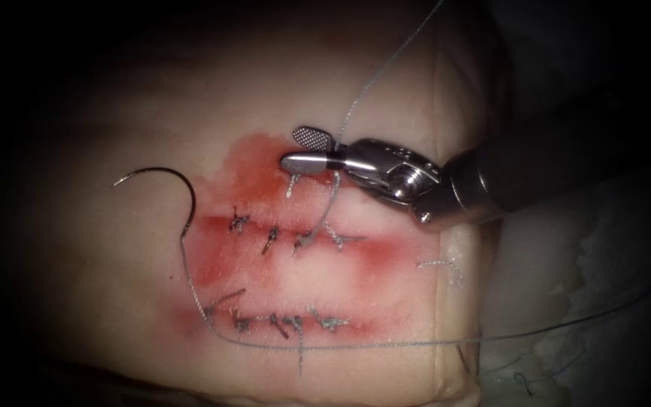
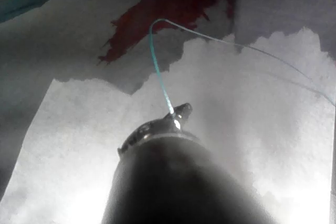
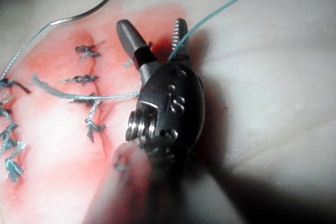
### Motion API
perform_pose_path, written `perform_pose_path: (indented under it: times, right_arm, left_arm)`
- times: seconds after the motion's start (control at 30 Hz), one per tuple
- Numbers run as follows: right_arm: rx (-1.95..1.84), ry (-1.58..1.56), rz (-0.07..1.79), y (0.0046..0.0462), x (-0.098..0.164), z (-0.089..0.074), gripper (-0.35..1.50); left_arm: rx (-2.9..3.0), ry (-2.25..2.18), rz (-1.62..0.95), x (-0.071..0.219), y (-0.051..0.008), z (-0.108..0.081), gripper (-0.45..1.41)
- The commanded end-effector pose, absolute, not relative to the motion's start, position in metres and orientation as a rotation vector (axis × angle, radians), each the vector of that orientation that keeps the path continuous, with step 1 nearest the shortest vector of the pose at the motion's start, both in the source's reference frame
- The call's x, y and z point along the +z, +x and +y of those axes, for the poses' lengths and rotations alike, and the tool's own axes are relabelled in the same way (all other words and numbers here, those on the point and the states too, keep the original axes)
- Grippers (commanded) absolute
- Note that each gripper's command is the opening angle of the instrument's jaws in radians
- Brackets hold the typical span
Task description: Wound Closure
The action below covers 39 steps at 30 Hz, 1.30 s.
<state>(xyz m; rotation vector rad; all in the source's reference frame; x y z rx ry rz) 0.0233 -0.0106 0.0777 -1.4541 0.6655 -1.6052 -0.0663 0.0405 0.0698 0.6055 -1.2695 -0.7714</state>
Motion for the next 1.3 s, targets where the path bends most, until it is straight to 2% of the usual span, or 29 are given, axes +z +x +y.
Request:
perform_pose_path:
  times: [0.03,0.23,0.33,0.43,0.5,0.53,0.6,0.7,0.83,0.87,0.9,0.93,0.97,1.0,1.03,1.07,1.1,1.13,1.2,1.3]
  right_arm:
    - [-1.600,-1.457,0.657,0.0241,0.078,-0.011,0.84]
    - [-1.580,-1.459,0.634,0.0243,0.078,-0.011,0.64]
    - [-1.565,-1.471,0.636,0.0244,0.078,-0.011,0.46]
    - [-1.562,-1.469,0.626,0.0244,0.078,-0.011,0.35]
    - [-1.545,-1.460,0.613,0.0244,0.078,-0.011,0.17]
    - [-1.526,-1.451,0.597,0.0244,0.078,-0.011,-0.05]
    - [-1.525,-1.450,0.593,0.0244,0.078,-0.011,-0.10]
    - [-1.525,-1.450,0.593,0.0243,0.078,-0.011,-0.32]
    - [-1.514,-1.450,0.568,0.0238,0.078,-0.010,-0.35]
    - [-1.519,-1.458,0.534,0.0235,0.078,-0.009,-0.23]
    - [-1.519,-1.458,0.534,0.0235,0.078,-0.009,-0.23]
    - [-1.525,-1.461,0.488,0.0229,0.077,-0.009,0.24]
    - [-1.520,-1.466,0.480,0.0225,0.077,-0.008,0.53]
    - [-1.520,-1.466,0.480,0.0225,0.077,-0.008,0.53]
    - [-1.525,-1.477,0.468,0.0217,0.077,-0.008,0.84]
    - [-1.521,-1.485,0.469,0.0202,0.076,-0.008,1.05]
    - [-1.521,-1.485,0.469,0.0202,0.076,-0.008,1.05]
    - [-1.532,-1.491,0.446,0.0186,0.076,-0.007,1.21]
    - [-1.537,-1.494,0.421,0.0161,0.075,-0.008,1.37]
    - [-1.535,-1.496,0.424,0.0144,0.075,-0.008,1.40]
  left_arm:
    - [-0.769,0.601,-1.274,0.070,-0.0670,0.042,-0.45]
    - [-0.767,0.602,-1.275,0.070,-0.0670,0.042,-0.45]
    - [-0.766,0.603,-1.275,0.070,-0.0670,0.042,-0.45]
    - [-0.766,0.603,-1.275,0.070,-0.0671,0.042,-0.45]
    - [-0.765,0.604,-1.275,0.070,-0.0671,0.041,-0.45]
    - [-0.765,0.604,-1.275,0.070,-0.0671,0.041,-0.45]
    - [-0.765,0.604,-1.275,0.070,-0.0671,0.041,-0.45]
    - [-0.764,0.604,-1.275,0.070,-0.0671,0.041,-0.45]
    - [-0.762,0.607,-1.276,0.070,-0.0669,0.042,-0.45]
    - [-0.763,0.606,-1.276,0.070,-0.0669,0.042,-0.45]
    - [-0.763,0.606,-1.276,0.070,-0.0669,0.042,-0.45]
    - [-0.765,0.607,-1.279,0.070,-0.0665,0.042,-0.45]
    - [-0.765,0.608,-1.277,0.069,-0.0663,0.042,-0.45]
    - [-0.765,0.608,-1.277,0.069,-0.0663,0.042,-0.45]
    - [-0.762,0.602,-1.273,0.069,-0.0661,0.042,-0.45]
    - [-0.757,0.590,-1.270,0.069,-0.0654,0.042,-0.45]
    - [-0.757,0.590,-1.270,0.069,-0.0654,0.042,-0.45]
    - [-0.761,0.588,-1.271,0.069,-0.0647,0.043,-0.45]
    - [-0.758,0.572,-1.270,0.069,-0.0638,0.043,-0.45]
    - [-0.751,0.562,-1.256,0.069,-0.0632,0.043,-0.45]
